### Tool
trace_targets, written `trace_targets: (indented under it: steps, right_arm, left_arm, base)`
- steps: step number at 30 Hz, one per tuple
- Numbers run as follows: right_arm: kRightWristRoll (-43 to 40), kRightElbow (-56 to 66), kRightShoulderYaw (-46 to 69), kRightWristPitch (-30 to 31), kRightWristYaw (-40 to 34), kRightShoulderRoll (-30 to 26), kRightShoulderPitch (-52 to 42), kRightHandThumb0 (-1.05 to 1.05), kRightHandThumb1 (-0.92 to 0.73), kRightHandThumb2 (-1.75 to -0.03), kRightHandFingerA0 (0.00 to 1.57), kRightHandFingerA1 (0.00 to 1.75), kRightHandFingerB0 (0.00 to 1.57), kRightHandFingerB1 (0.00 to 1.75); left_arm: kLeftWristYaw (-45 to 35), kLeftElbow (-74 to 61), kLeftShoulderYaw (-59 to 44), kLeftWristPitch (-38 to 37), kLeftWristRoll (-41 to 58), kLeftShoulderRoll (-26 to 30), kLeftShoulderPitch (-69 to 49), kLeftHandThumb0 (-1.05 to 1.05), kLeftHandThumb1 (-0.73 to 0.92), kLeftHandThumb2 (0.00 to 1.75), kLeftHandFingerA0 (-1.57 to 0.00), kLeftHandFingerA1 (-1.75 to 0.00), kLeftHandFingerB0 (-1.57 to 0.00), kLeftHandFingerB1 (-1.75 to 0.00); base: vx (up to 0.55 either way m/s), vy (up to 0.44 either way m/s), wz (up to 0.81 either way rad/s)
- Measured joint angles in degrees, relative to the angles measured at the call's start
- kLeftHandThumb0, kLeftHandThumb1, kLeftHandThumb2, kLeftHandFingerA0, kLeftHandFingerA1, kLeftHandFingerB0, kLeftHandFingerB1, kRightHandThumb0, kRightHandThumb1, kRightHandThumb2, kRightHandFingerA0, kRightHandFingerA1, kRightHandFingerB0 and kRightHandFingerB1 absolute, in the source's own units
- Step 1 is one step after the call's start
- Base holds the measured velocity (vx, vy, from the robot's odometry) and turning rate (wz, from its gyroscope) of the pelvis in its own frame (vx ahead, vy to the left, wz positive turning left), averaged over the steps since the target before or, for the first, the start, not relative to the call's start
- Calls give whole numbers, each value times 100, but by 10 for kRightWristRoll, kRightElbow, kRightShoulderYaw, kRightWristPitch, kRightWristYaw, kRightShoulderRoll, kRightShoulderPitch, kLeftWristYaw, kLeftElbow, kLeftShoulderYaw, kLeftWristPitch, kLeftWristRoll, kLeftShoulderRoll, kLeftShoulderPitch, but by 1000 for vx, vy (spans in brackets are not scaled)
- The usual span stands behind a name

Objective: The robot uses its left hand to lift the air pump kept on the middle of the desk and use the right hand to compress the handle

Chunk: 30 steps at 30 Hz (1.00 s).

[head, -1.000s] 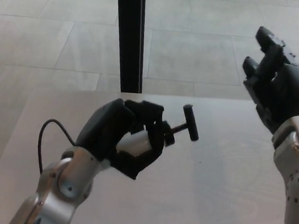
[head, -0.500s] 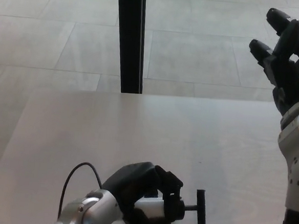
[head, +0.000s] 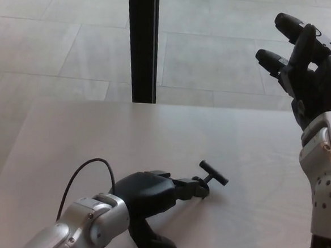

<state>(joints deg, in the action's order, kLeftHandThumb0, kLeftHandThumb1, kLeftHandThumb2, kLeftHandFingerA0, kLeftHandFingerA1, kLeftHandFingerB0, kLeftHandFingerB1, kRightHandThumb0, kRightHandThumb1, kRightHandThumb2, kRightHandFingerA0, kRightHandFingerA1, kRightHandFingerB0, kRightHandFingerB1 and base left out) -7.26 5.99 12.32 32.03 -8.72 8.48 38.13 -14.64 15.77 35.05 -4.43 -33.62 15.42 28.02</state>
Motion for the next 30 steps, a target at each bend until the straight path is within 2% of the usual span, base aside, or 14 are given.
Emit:
trace_targets:
  steps: [9, 12, 13, 14, 15, 19, 20, 21, 22, 23, 24, 26, 27, 30]
  right_arm:
    - [-2, 0, -4, 1, 2, -8, -9, -70, -91, -68, 44, 60, 59, 48]
    - [-3, 1, -3, 3, 4, -20, -13, -71, -90, -67, 41, 59, 57, 48]
    - [-4, 2, -3, 4, 6, -25, -14, -71, -91, -67, 39, 57, 51, 45]
    - [-5, 3, -2, 5, 8, -28, -14, -74, -92, -69, 36, 54, 48, 43]
    - [-5, 3, -1, 5, 8, -29, -14, -78, -92, -68, 35, 54, 44, 40]
    - [-7, 3, 3, 6, 13, -35, -14, -84, -91, -74, 17, 44, 29, 34]
    - [-8, 3, 4, 6, 14, -37, -14, -88, -91, -76, 12, 38, 23, 32]
    - [-9, 3, 6, 7, 15, -42, -14, -88, -91, -76, 12, 38, 23, 32]
    - [-10, 3, 9, 7, 17, -46, -14, -86, -92, -79, 9, 35, 15, 28]
    - [-10, 3, 11, 7, 19, -50, -14, -86, -92, -81, 3, 31, 15, 27]
    - [-10, 3, 15, 7, 20, -56, -15, -86, -92, -81, 3, 31, 15, 27]
    - [-12, 3, 22, 7, 24, -69, -17, -89, -92, -79, 8, 35, 15, 29]
    - [-12, 3, 27, 7, 26, -79, -19, -92, -92, -75, 10, 40, 23, 31]
    - [-13, 2, 42, 7, 32, -106, -25, -90, -92, -75, 9, 48, 22, 34]
  left_arm:
    - [-22, -20, -41, 4, 8, 10, -11, -70, 42, 85, -2, -40, -4, -34]
    - [-18, -26, -76, -4, 25, 3, -26, -62, 41, 78, -10, -52, -16, -44]
    - [-16, -28, -92, -8, 34, 0, -32, -48, 56, 57, -20, -54, -30, -40]
    - [-14, -30, -108, -11, 44, -5, -38, -60, 45, 82, -20, -57, -27, -49]
    - [-14, -31, -117, -12, 52, -12, -40, -66, 68, 61, -27, -53, -30, -36]
    - [-21, -39, -148, -12, 83, -41, -44, -85, 76, 64, -15, -54, -15, -35]
    - [-23, -42, -154, -12, 89, -45, -44, -88, 63, 106, -11, -58, 0, -38]
    - [-25, -45, -163, -12, 98, -48, -44, -88, 63, 106, -11, -58, 0, -38]
    - [-26, -48, -170, -12, 106, -50, -44, -95, 86, 67, -4, -45, -5, -29]
    - [-28, -51, -177, -11, 112, -52, -44, -88, 73, 113, -2, -50, -12, -21]
    - [-30, -55, -184, -11, 120, -52, -44, -88, 73, 113, -2, -50, -12, -21]
    - [-33, -62, -199, -9, 135, -51, -44, -81, 71, 112, -5, -43, -6, -24]
    - [-35, -65, -210, -7, 145, -49, -44, -99, 79, 110, 0, -13, 0, -1]
    - [-42, -70, -241, -3, 169, -37, -48, -83, 70, 110, -1, -39, 0, -22]
  base:
    - [0, 0, 0]
    - [0, 0, 0]
    - [0, 0, 0]
    - [0, 0, 0]
    - [0, 0, 0]
    - [0, 0, 0]
    - [0, 0, 0]
    - [0, 0, 0]
    - [0, 0, 0]
    - [0, 0, 0]
    - [0, 0, 0]
    - [0, 0, 0]
    - [0, 0, 0]
    - [0, 0, 0]
